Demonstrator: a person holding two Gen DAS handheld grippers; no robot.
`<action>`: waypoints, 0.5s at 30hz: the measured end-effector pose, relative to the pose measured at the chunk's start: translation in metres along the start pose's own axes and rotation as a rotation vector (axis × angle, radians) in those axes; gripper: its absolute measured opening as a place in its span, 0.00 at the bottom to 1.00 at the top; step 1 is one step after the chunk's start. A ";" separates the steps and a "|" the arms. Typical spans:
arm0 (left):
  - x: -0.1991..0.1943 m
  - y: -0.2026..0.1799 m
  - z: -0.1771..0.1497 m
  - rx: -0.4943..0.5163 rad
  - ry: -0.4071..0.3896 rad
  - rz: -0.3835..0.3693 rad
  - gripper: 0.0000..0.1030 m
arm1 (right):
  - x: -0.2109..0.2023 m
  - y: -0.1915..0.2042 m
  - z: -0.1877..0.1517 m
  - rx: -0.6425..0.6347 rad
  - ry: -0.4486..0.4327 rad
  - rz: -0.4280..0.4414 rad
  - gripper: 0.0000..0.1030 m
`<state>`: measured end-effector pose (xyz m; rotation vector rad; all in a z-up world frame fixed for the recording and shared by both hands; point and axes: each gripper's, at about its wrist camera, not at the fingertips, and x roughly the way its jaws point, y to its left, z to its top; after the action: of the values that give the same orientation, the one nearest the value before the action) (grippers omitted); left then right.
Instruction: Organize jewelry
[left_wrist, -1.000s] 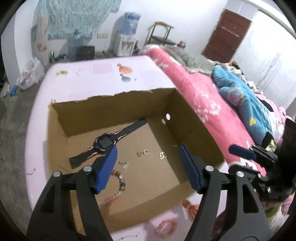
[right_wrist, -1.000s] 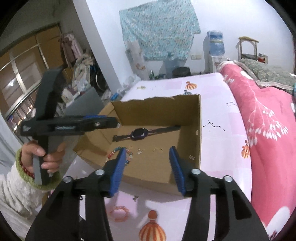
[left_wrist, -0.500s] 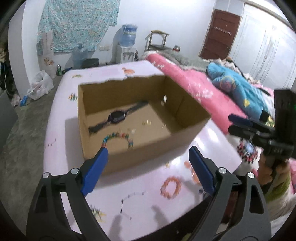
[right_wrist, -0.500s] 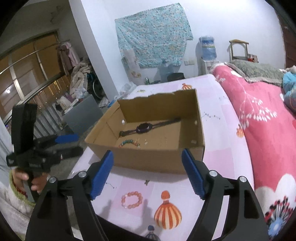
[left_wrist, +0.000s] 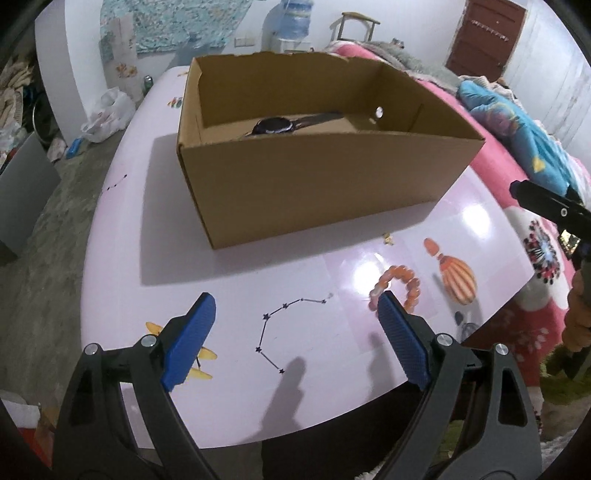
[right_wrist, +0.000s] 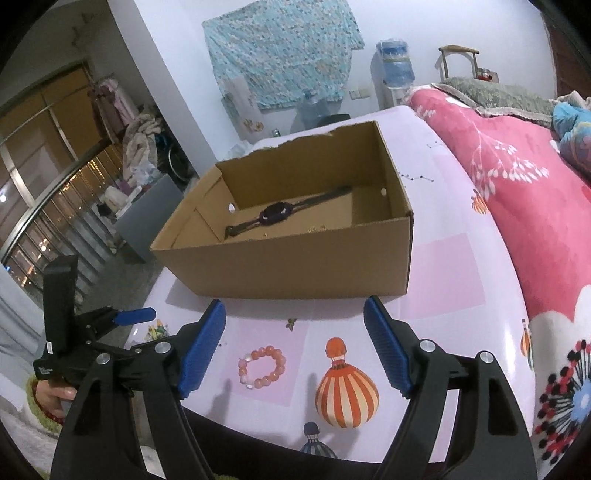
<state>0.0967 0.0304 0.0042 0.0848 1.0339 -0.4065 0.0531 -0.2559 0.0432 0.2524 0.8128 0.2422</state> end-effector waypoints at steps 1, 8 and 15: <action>0.002 0.000 -0.001 0.001 0.007 0.008 0.83 | 0.001 0.000 -0.001 0.000 0.004 -0.004 0.73; 0.013 -0.003 -0.002 0.005 0.037 0.035 0.83 | 0.008 0.002 -0.004 -0.008 0.022 -0.024 0.73; 0.017 -0.004 -0.003 0.005 0.052 0.059 0.83 | 0.011 0.001 -0.004 -0.002 0.029 -0.026 0.73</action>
<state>0.1008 0.0229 -0.0113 0.1301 1.0796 -0.3550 0.0578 -0.2510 0.0334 0.2369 0.8437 0.2225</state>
